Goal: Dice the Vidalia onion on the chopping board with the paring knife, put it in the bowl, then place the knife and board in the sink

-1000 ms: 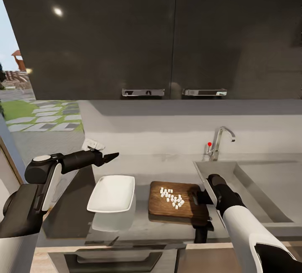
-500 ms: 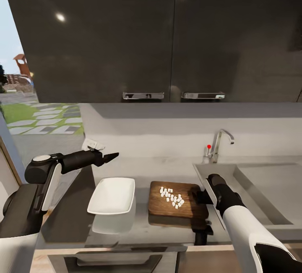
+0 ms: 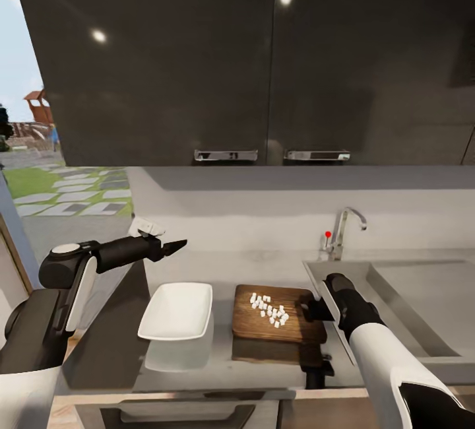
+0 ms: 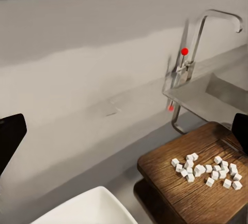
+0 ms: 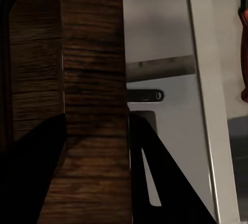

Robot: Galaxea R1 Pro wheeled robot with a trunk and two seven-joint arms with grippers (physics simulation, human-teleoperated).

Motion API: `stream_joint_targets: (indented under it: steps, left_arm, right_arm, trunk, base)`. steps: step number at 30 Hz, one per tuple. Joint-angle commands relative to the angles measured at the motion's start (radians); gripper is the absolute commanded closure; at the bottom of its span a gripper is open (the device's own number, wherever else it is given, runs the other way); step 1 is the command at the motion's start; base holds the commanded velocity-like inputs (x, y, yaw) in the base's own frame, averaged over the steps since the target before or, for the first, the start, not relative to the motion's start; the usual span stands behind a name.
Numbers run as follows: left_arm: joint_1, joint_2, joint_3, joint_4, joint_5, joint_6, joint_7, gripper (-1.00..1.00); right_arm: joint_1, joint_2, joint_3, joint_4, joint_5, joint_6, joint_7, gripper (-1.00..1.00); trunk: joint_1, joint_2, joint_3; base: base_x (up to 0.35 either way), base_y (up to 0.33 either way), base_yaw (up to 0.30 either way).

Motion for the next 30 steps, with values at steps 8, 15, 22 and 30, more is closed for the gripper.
stream_joint_targets:
  steps: [8, 15, 22, 30]
  left_arm:
    - [0.0, 0.0, 0.001, 0.0, 0.002, 0.007, -0.003, -1.0]
    - [0.0, 0.0, 0.001, 0.0, 0.002, 0.007, -0.003, -1.0]
    - [0.0, 0.0, 0.001, 0.0, 0.002, 0.007, -0.003, -1.0]
    - [0.0, 0.001, 0.001, 0.0, 0.002, 0.007, -0.003, -1.0]
  right_arm:
    - [0.0, 0.003, -0.007, -0.001, 0.007, 0.003, 0.002, 1.0]
    - [0.0, 0.003, -0.007, -0.001, 0.007, 0.003, 0.002, 1.0]
    - [0.0, 0.005, -0.007, -0.001, 0.007, 0.003, 0.002, 1.0]
    - [0.0, 0.009, -0.007, -0.001, 0.007, 0.003, 0.002, 1.0]
  trunk:
    - [0.0, -0.001, 0.013]
    - [0.0, -0.001, 0.024]
    - [0.0, -0.001, 0.035]
    - [0.0, -0.001, 0.048]
  base:
    - [0.0, 0.0, 0.0]
    - [0.0, 0.0, 0.0]
    - [0.0, 0.0, 0.0]
    - [0.0, 0.0, 0.0]
